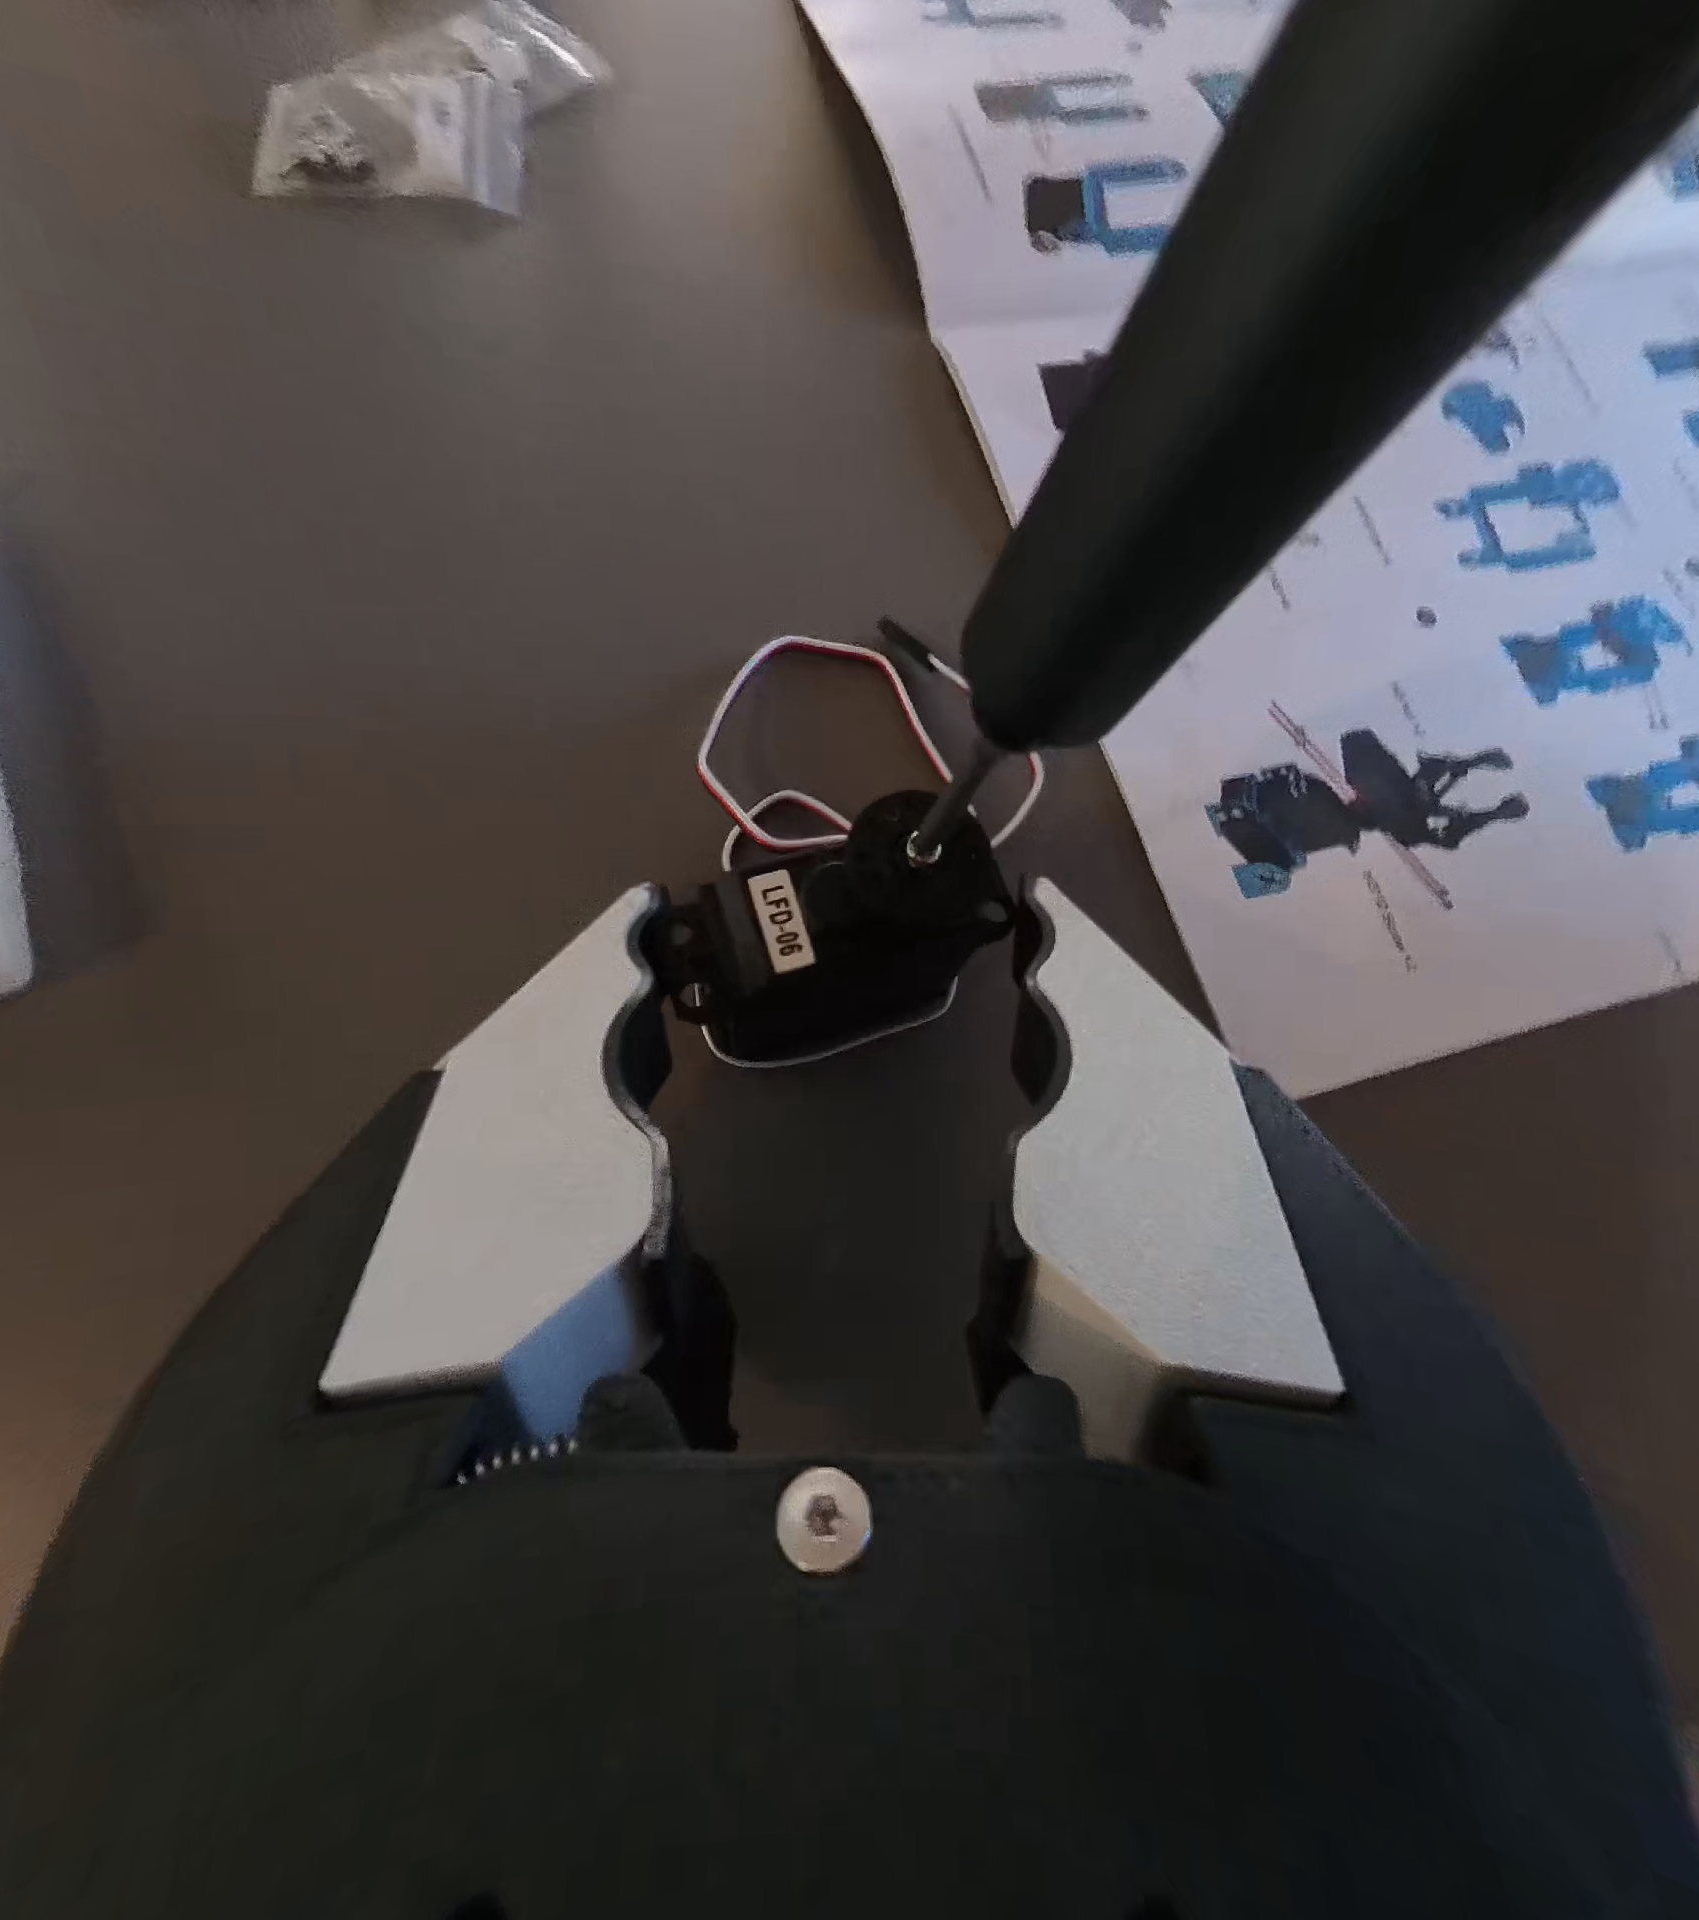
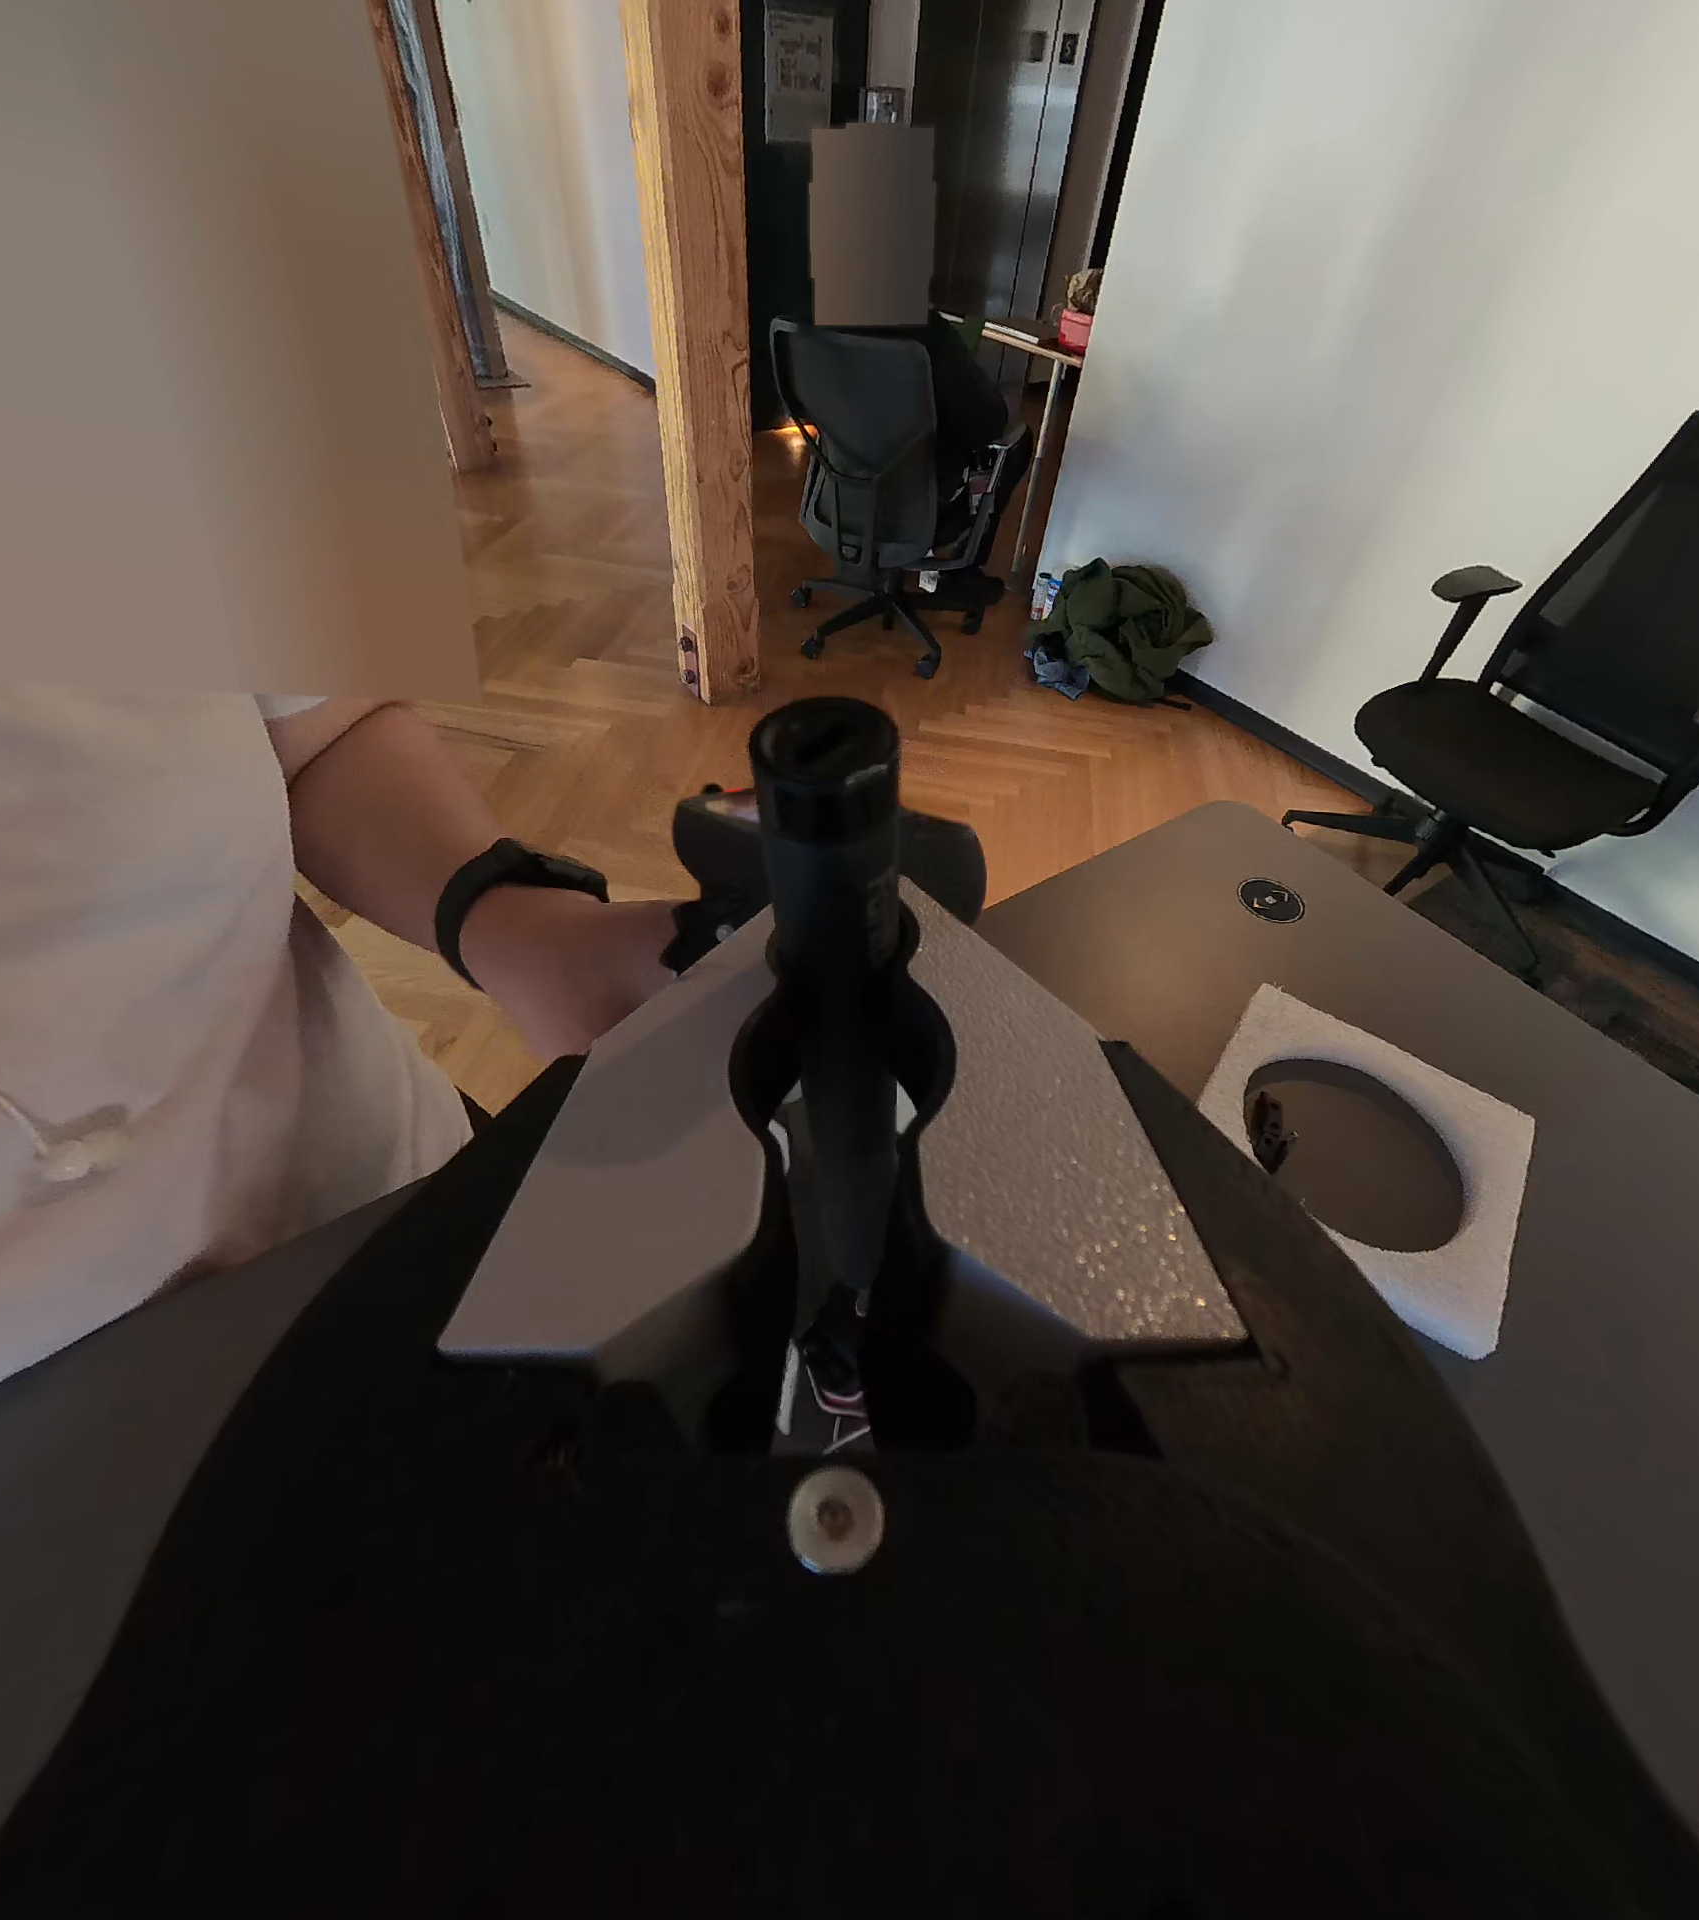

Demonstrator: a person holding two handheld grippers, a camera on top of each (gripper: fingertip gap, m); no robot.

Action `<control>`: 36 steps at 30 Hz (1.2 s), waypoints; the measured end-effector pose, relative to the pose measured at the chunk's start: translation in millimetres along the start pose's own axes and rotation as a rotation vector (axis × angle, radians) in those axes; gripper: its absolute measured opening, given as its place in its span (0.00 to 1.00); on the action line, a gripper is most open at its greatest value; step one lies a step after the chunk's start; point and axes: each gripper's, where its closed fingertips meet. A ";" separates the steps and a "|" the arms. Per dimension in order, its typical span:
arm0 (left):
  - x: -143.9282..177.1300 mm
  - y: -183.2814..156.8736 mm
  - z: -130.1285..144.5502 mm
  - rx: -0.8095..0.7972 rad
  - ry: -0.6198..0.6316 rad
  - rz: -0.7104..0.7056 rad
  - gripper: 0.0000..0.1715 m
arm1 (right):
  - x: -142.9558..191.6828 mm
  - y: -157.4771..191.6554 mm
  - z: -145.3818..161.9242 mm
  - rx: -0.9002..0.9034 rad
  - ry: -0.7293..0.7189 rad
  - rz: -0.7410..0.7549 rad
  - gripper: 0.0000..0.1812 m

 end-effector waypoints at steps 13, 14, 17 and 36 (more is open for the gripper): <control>12.0 5.3 14.1 -0.768 0.233 0.796 0.38 | -6.8 -10.4 -2.4 -0.023 -0.044 0.019 0.04; 13.3 7.2 15.3 -0.839 0.254 0.850 0.38 | -8.7 -11.9 -3.1 -0.022 -0.046 0.020 0.04; 15.4 10.6 17.5 -1.033 0.302 0.995 0.38 | -14.2 -14.9 -4.7 -0.017 -0.045 0.017 0.04; 13.5 10.4 -30.7 -0.592 -0.126 0.545 0.58 | -13.1 -13.5 -1.9 -0.025 0.036 0.131 0.05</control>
Point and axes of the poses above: each gripper's, where its closed fingertips meet, x back along the fingers, z out of its underside, y = z × x across the jaws
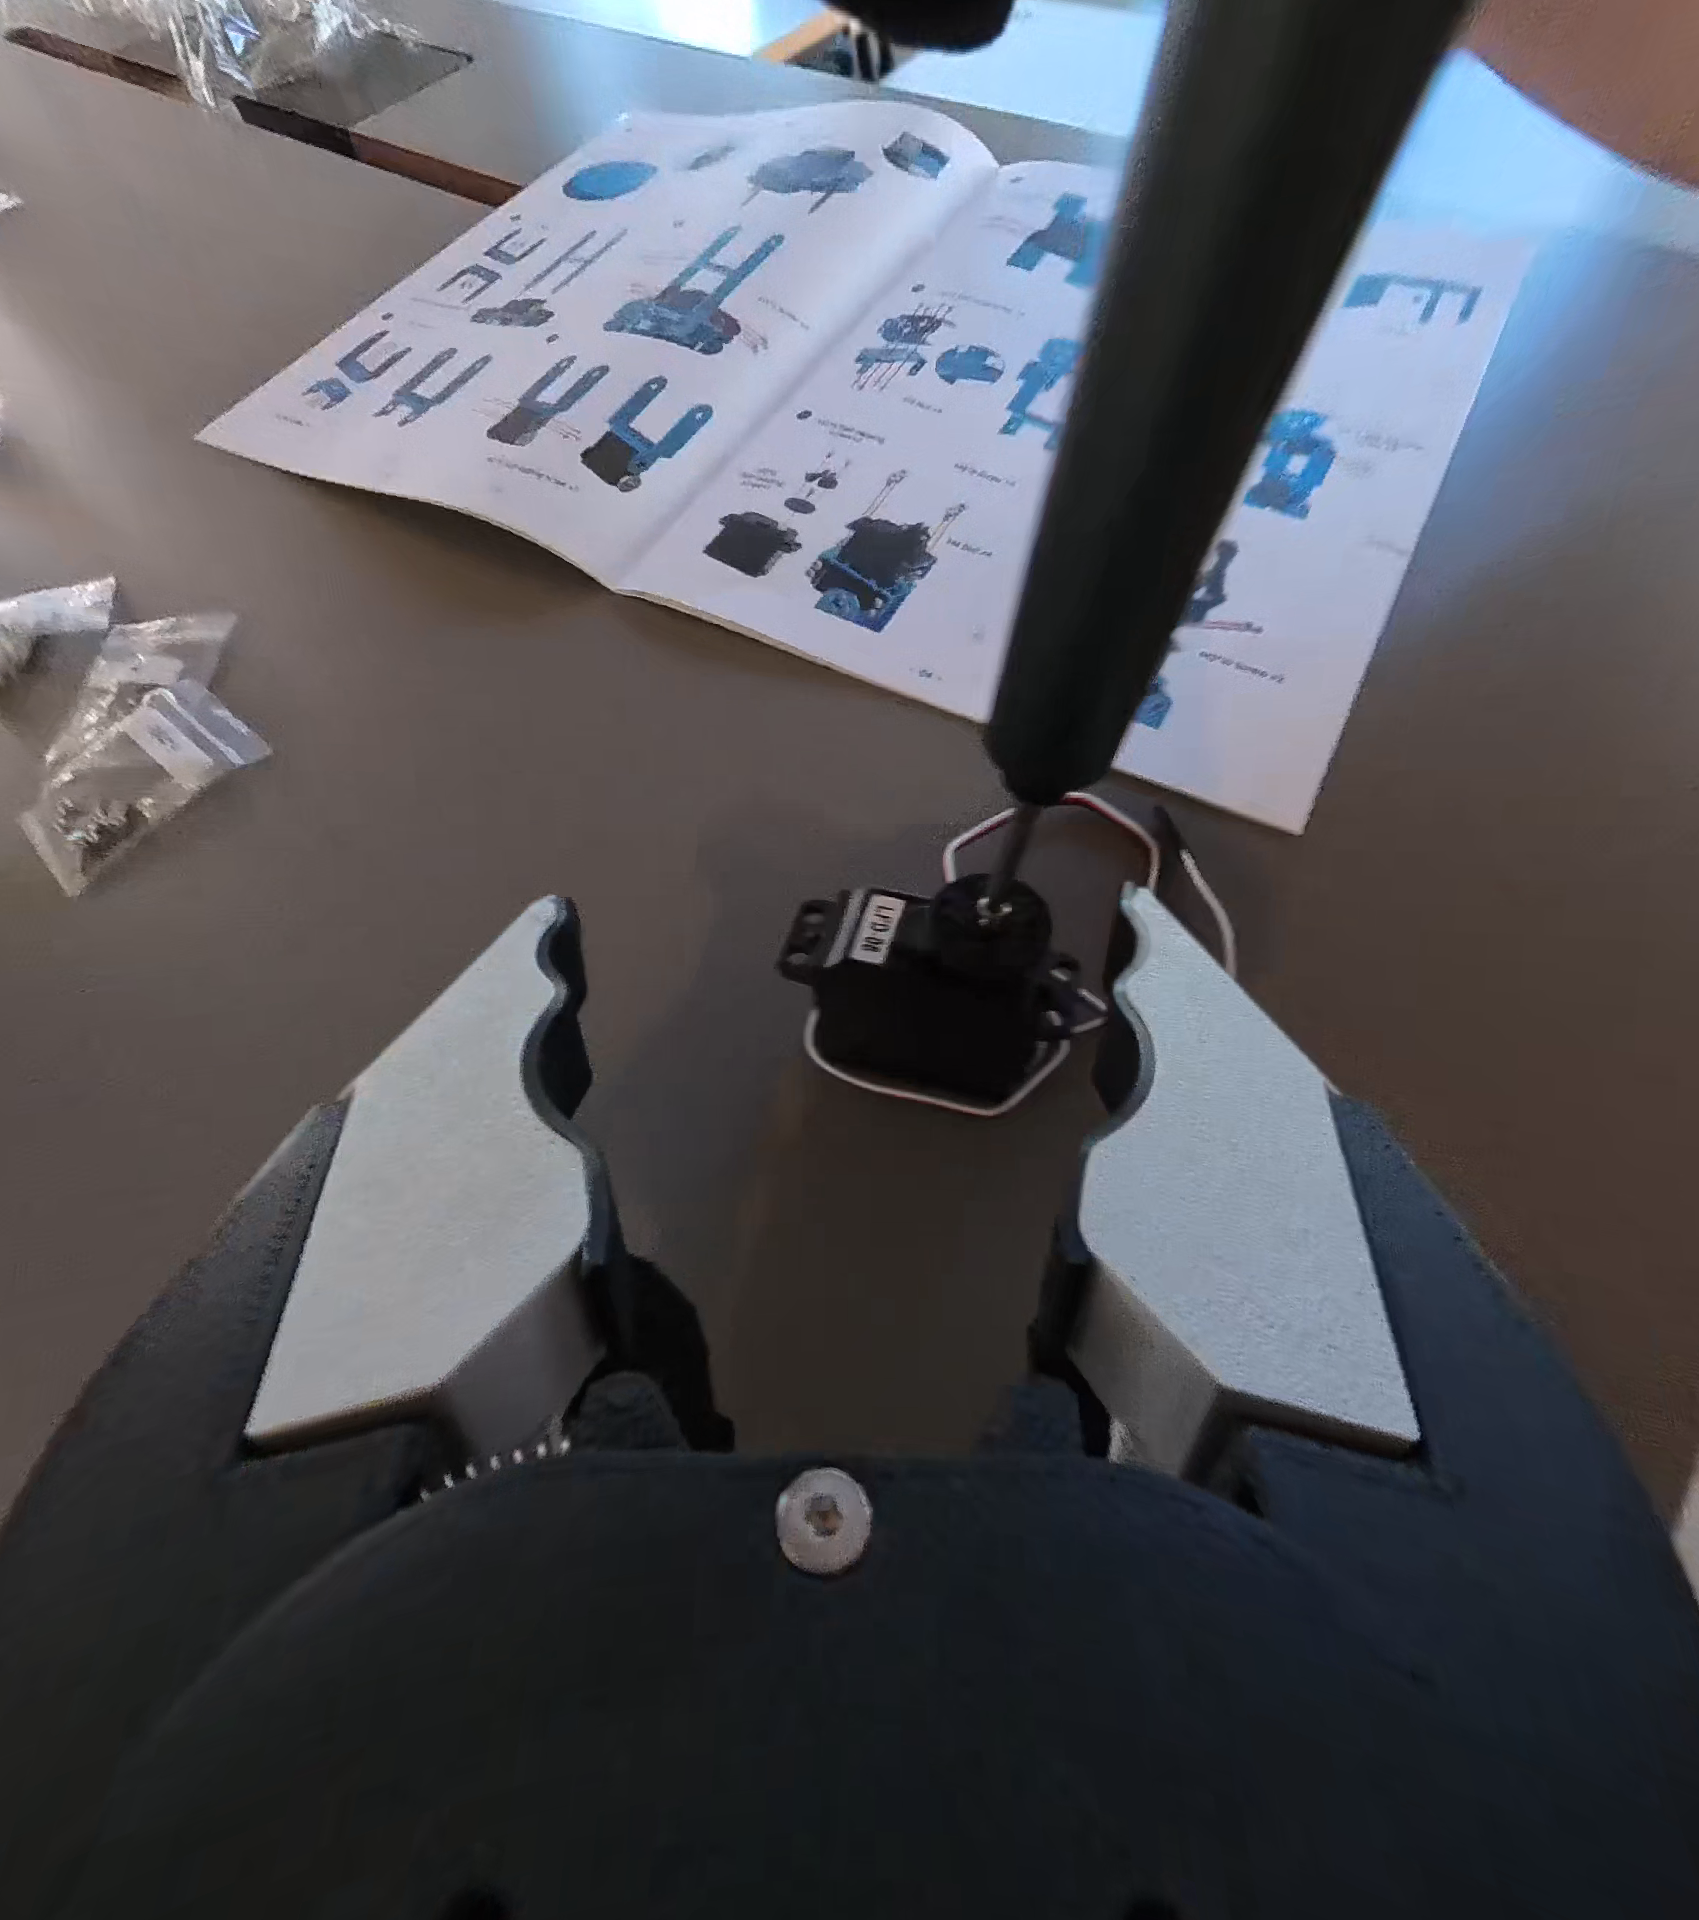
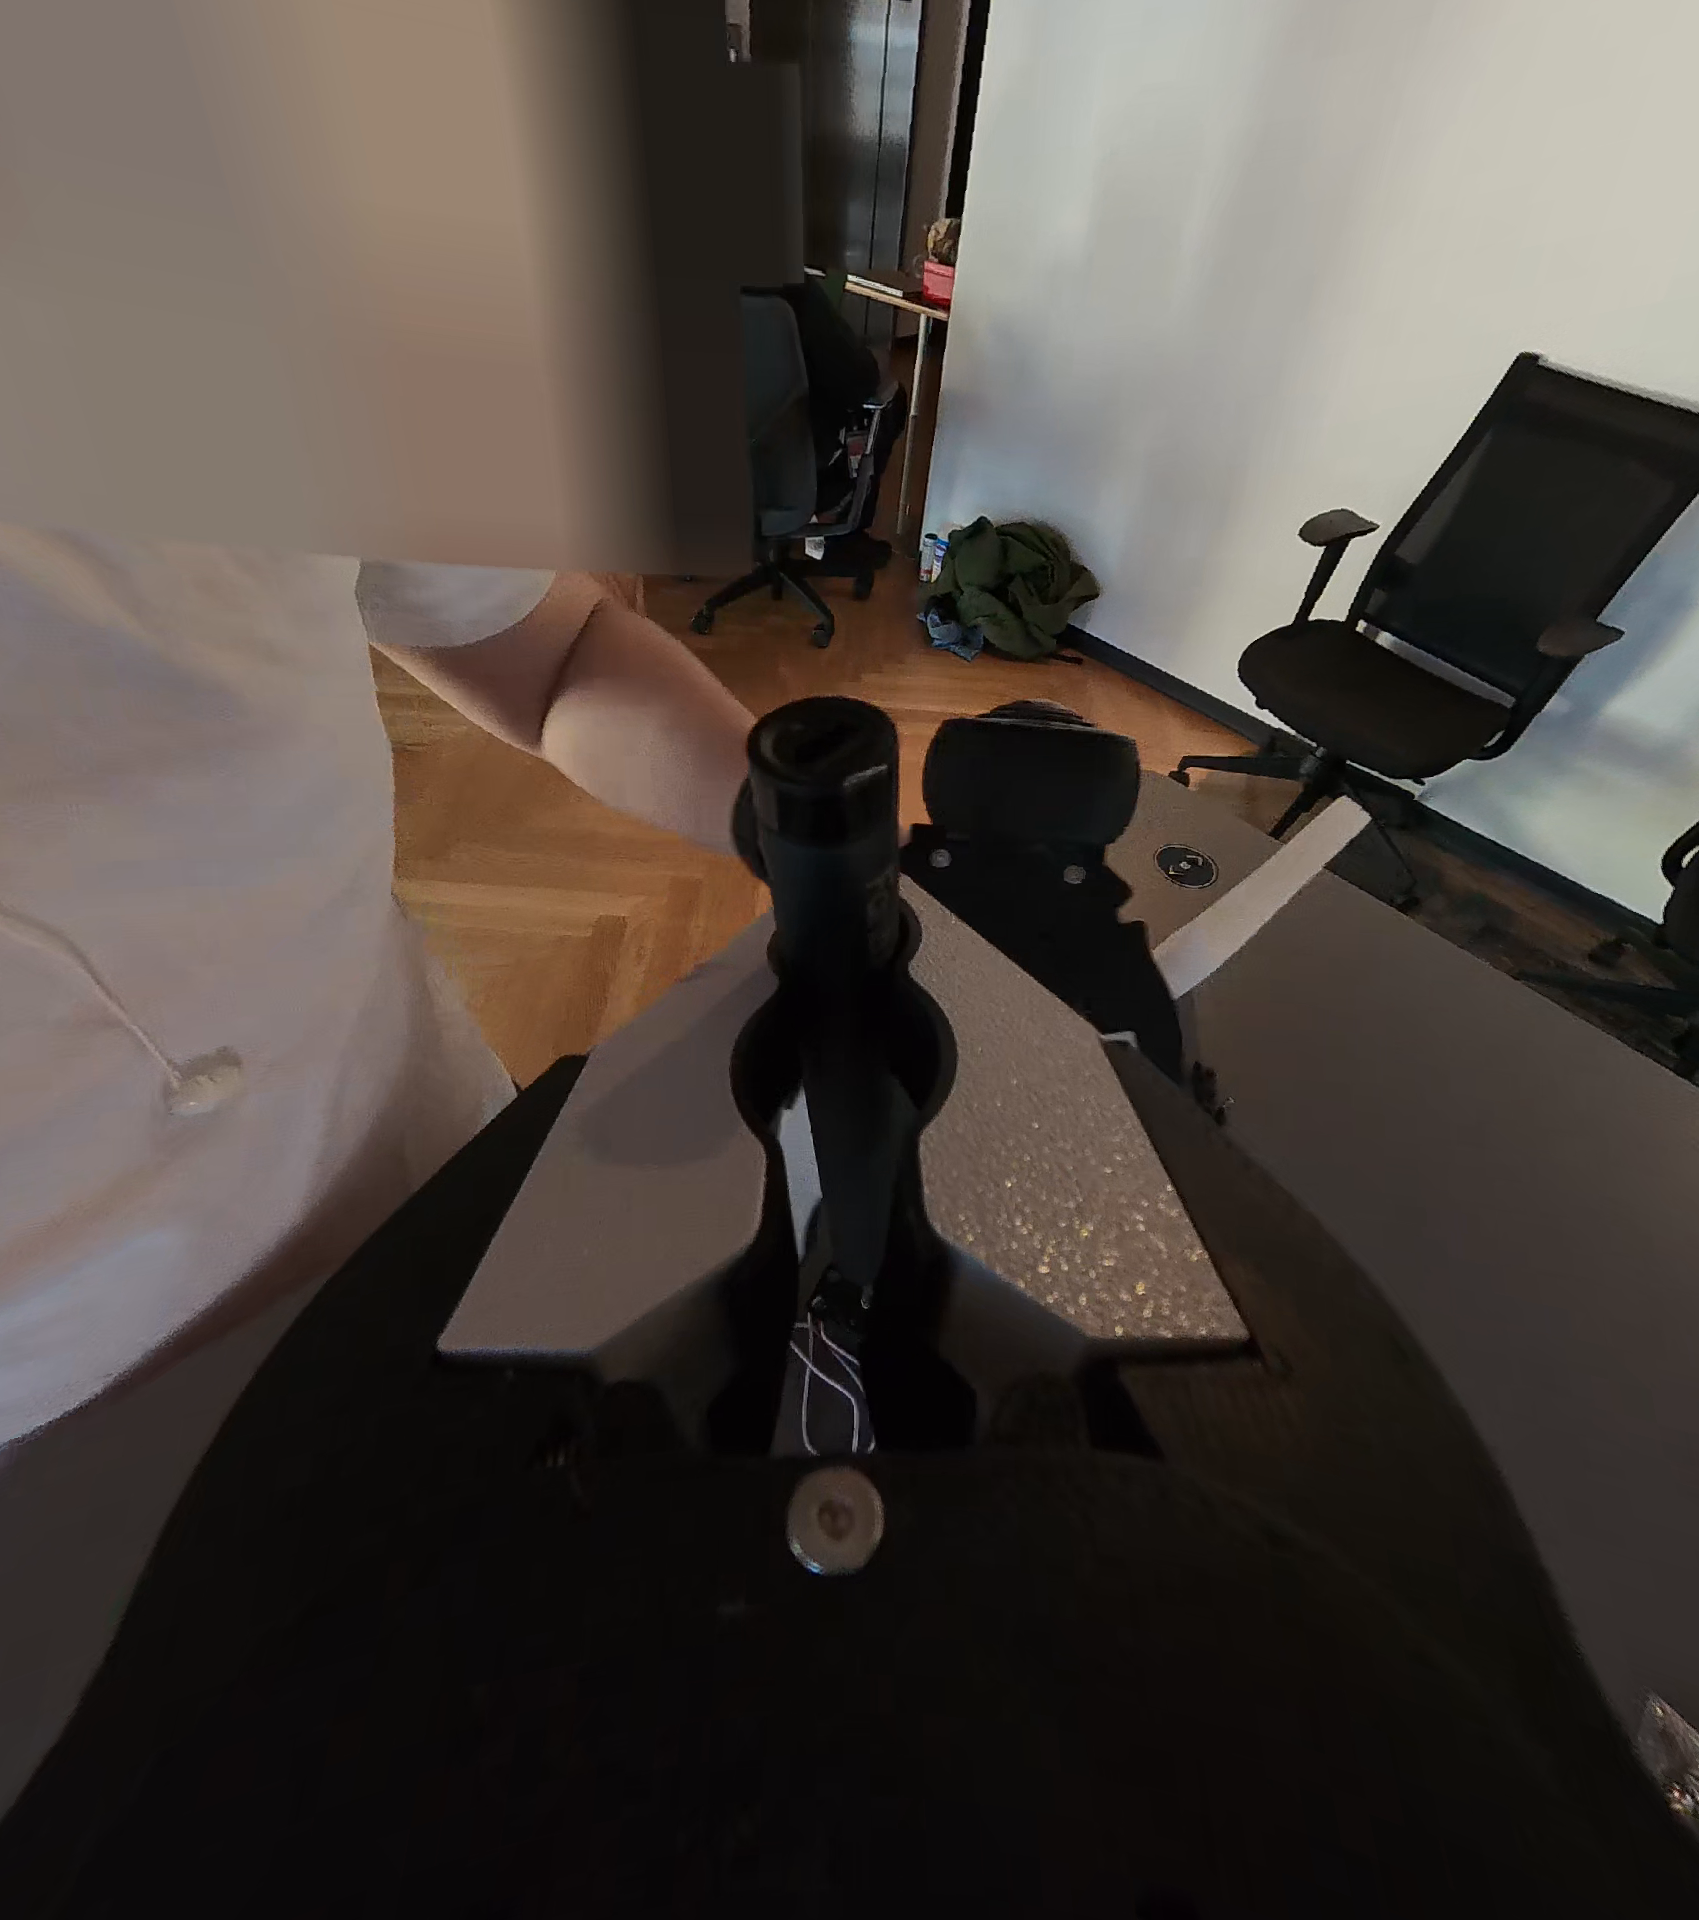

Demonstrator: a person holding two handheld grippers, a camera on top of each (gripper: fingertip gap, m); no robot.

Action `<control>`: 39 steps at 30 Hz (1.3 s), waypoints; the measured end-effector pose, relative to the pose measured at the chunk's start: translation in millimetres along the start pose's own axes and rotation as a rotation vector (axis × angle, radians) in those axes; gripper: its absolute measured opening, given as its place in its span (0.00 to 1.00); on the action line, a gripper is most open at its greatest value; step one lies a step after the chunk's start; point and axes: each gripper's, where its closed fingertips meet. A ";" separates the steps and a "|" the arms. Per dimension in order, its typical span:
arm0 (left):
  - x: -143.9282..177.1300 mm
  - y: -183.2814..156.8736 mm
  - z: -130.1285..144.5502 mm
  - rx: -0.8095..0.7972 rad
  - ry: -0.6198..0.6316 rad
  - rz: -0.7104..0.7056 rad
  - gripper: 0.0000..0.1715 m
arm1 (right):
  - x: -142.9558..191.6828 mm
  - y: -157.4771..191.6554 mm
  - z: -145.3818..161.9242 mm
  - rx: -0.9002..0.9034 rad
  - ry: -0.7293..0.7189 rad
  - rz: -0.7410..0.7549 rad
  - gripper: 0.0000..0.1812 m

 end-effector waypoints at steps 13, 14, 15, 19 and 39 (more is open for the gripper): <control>73.9 29.6 -72.3 0.090 -0.378 0.242 0.56 | 8.9 8.6 2.7 0.020 -0.010 -0.067 0.05; 91.5 30.5 -81.6 0.106 -0.428 0.240 0.56 | 9.5 9.1 2.9 0.023 -0.012 -0.067 0.05; 110.9 31.5 -90.4 0.124 -0.482 0.232 0.56 | 10.2 9.8 3.2 0.026 -0.013 -0.069 0.05; 181.4 44.6 -95.4 0.129 -0.598 0.061 0.46 | 13.4 10.2 4.0 0.026 -0.021 -0.072 0.05; 112.4 73.6 115.8 -0.287 0.431 0.019 0.07 | 6.4 -3.9 1.4 -0.046 -0.017 -0.015 0.05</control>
Point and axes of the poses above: each gripper's, where its closed fingertips meet, x back along the fingers, z out of its underside, y = z × x across the jaws
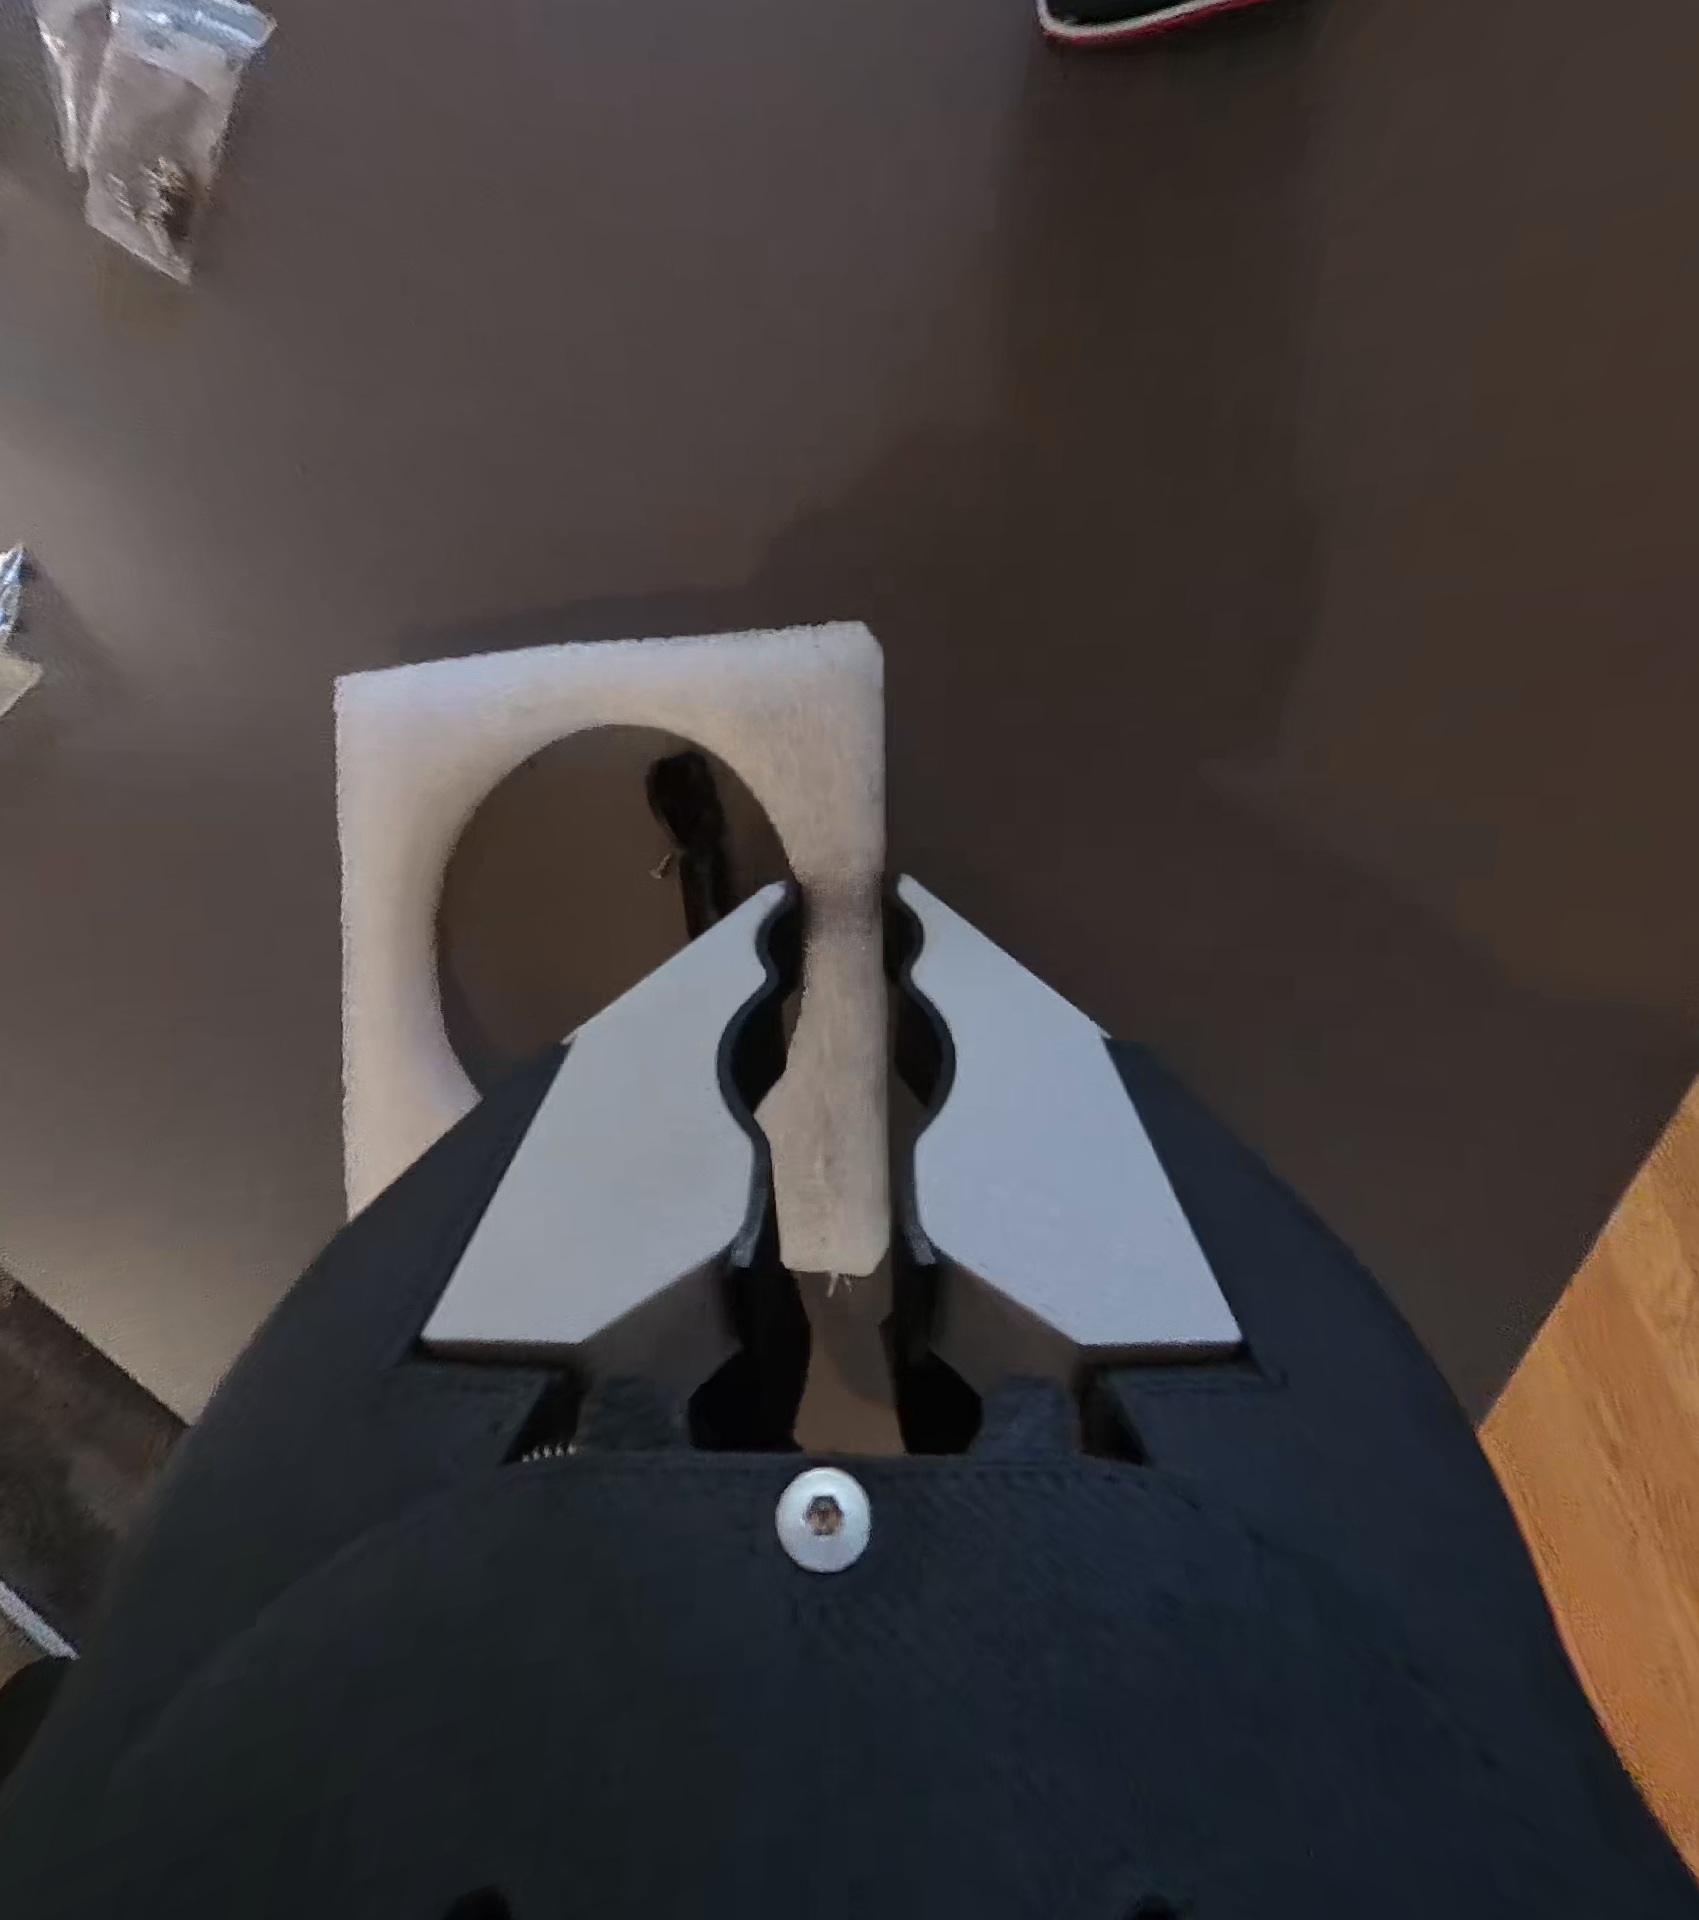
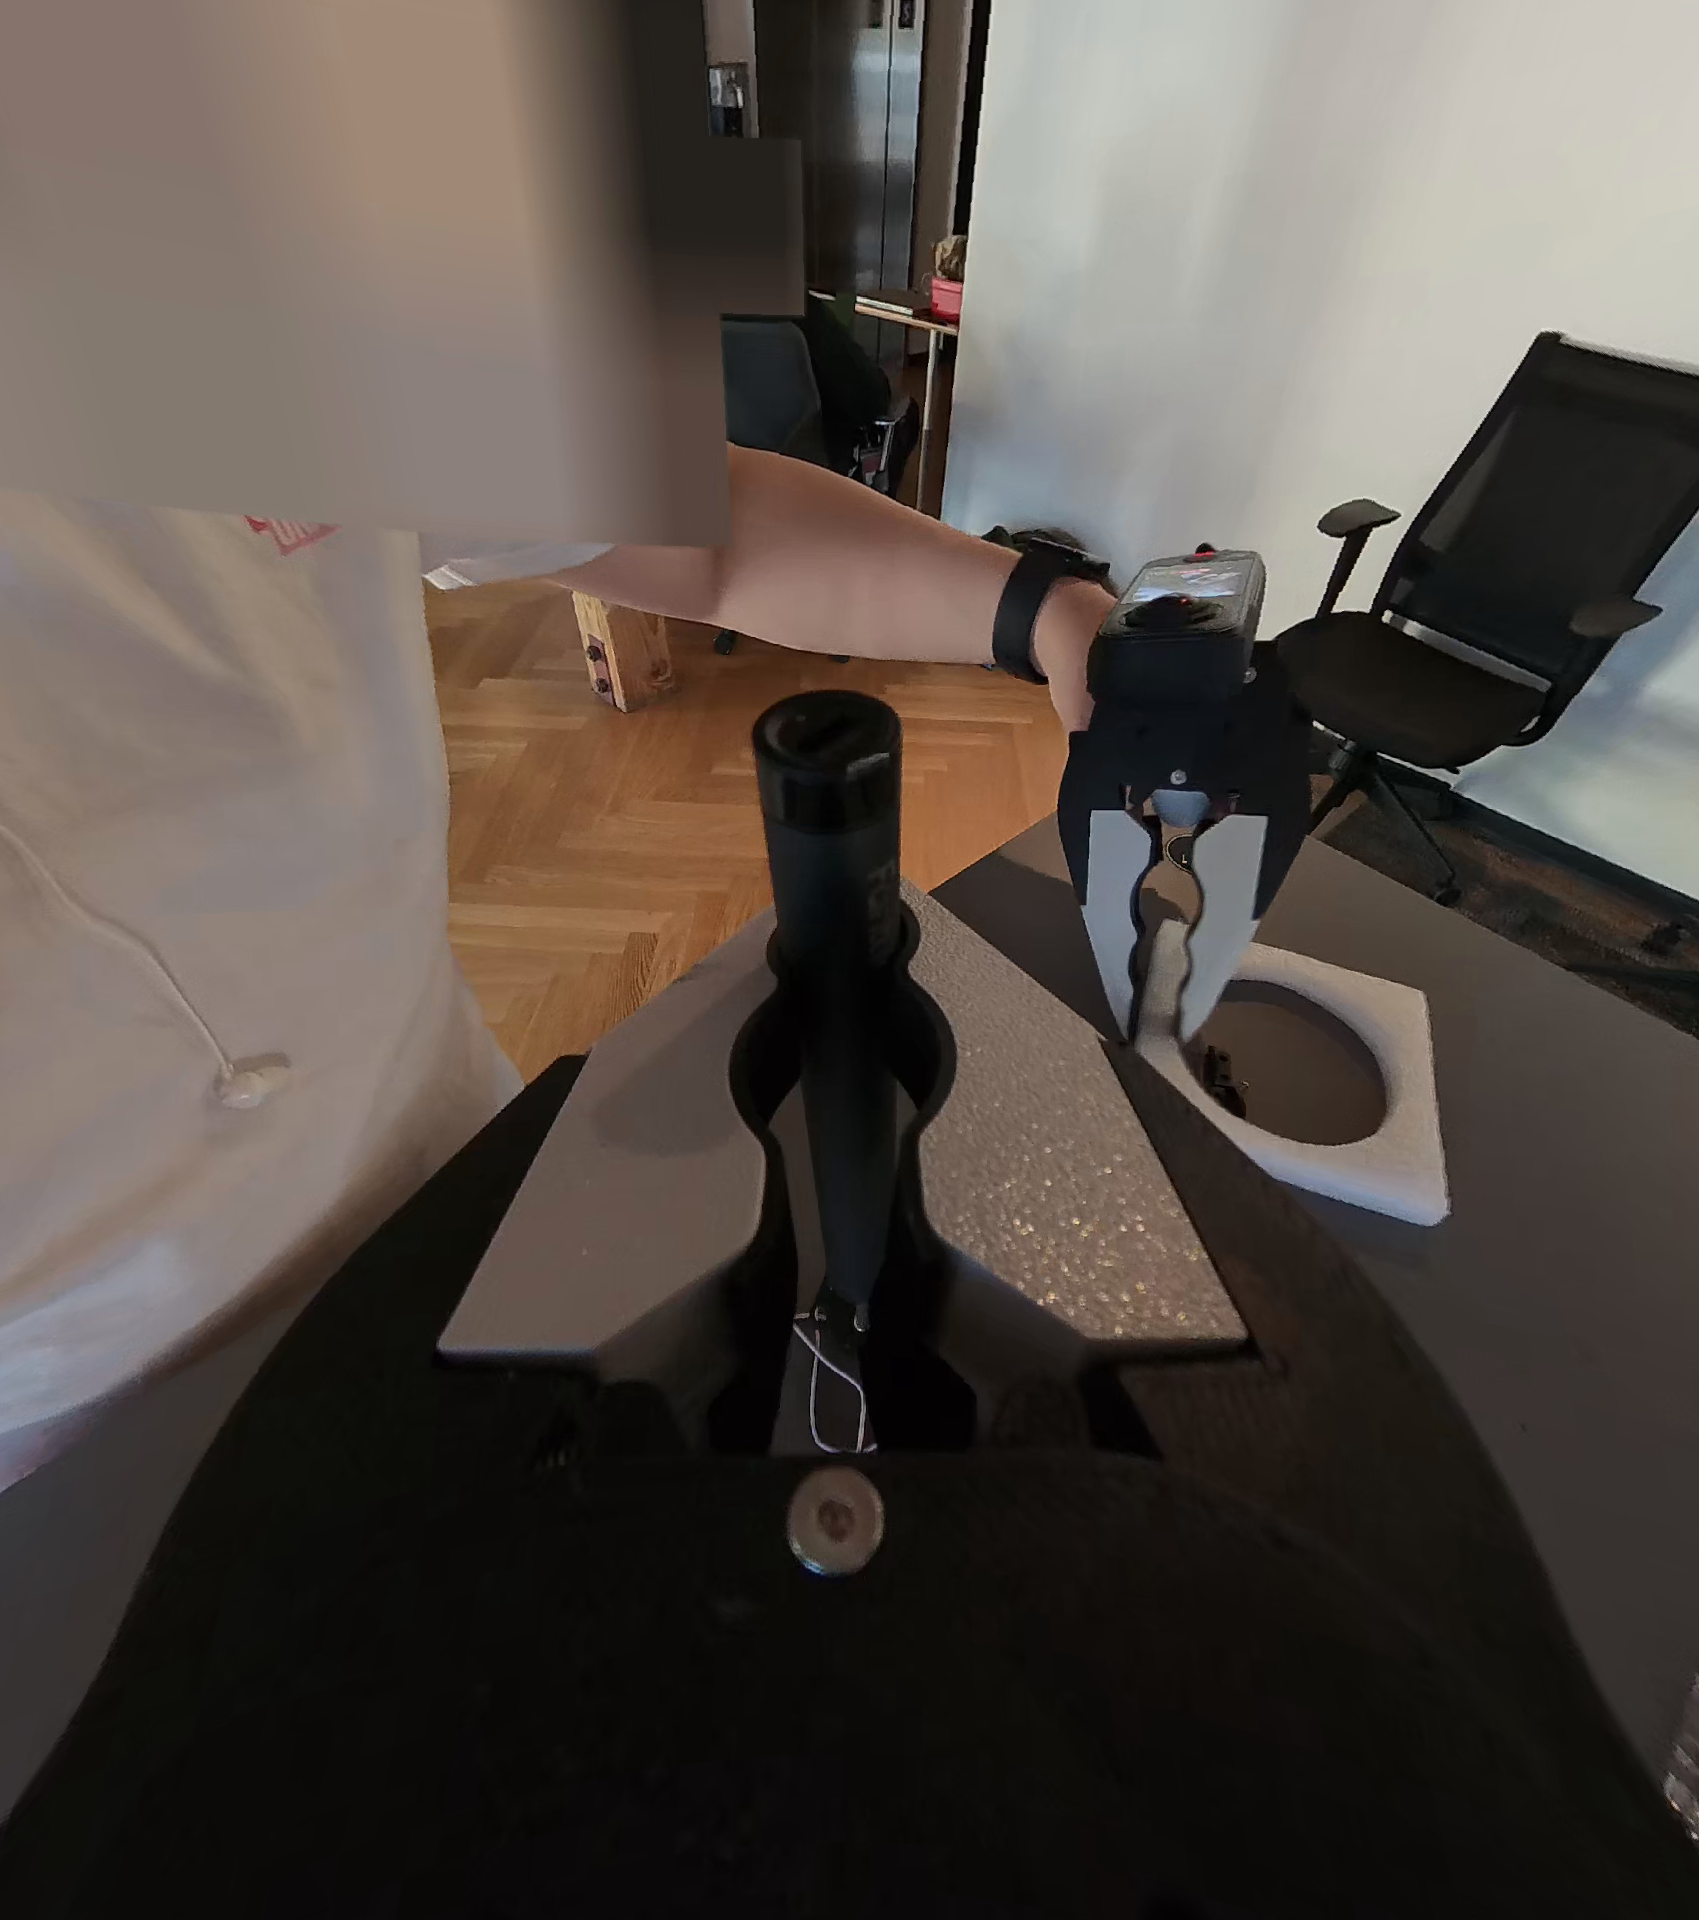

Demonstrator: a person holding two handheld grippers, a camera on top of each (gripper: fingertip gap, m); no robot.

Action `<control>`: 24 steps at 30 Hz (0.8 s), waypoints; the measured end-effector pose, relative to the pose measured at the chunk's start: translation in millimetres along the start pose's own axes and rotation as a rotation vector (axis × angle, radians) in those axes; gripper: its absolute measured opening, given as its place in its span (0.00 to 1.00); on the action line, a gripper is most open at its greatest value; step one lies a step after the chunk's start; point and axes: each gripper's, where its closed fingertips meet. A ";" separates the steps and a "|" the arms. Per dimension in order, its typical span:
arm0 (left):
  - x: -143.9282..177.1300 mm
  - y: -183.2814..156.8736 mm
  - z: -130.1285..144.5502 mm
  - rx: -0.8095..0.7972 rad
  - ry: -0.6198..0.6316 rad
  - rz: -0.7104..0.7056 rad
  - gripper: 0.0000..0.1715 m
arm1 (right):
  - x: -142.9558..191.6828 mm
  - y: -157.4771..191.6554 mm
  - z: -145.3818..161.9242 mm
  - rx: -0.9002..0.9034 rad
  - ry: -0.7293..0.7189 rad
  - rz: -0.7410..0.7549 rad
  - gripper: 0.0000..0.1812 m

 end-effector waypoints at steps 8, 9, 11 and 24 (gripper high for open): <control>-1.5 -16.0 -17.2 -0.056 -0.047 0.072 0.06 | 0.5 -4.2 1.0 -0.010 0.019 0.019 0.05; -2.2 -17.5 -16.9 -0.046 -0.043 0.085 0.06 | 0.4 -4.0 0.9 -0.010 0.020 0.018 0.05; -3.3 -19.2 -14.3 0.001 -0.040 0.117 0.07 | 0.0 -3.3 0.9 -0.008 0.021 0.015 0.05; 49.4 -12.8 -113.7 0.417 -0.569 -0.030 0.34 | 2.7 -2.3 1.7 0.007 0.018 0.015 0.05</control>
Point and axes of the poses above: each gripper's, where its closed fingertips meet, x back along the fingers, z out of its underside, y = z × x across the jaws
